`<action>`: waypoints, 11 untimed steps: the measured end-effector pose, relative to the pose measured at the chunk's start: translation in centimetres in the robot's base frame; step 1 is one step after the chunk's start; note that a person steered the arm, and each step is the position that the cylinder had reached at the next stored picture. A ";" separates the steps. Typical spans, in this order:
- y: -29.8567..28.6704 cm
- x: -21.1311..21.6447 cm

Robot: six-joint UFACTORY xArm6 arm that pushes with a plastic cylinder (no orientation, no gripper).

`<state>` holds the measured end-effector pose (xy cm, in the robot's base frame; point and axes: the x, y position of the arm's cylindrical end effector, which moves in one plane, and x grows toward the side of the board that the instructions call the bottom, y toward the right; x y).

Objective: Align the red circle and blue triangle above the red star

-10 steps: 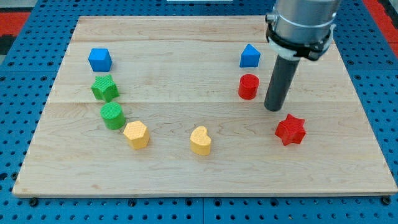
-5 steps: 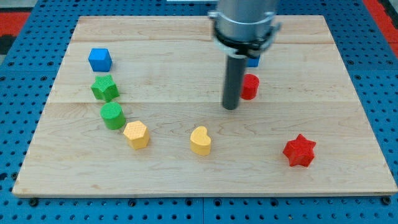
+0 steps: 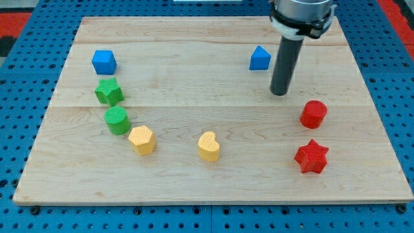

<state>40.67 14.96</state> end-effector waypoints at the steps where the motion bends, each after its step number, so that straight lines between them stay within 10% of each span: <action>1: 7.3 2.4; 3: 2.6 5.6; 4: 4.7 3.0; 7: -13.4 -8.0; 11: 0.5 -5.6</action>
<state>35.03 15.50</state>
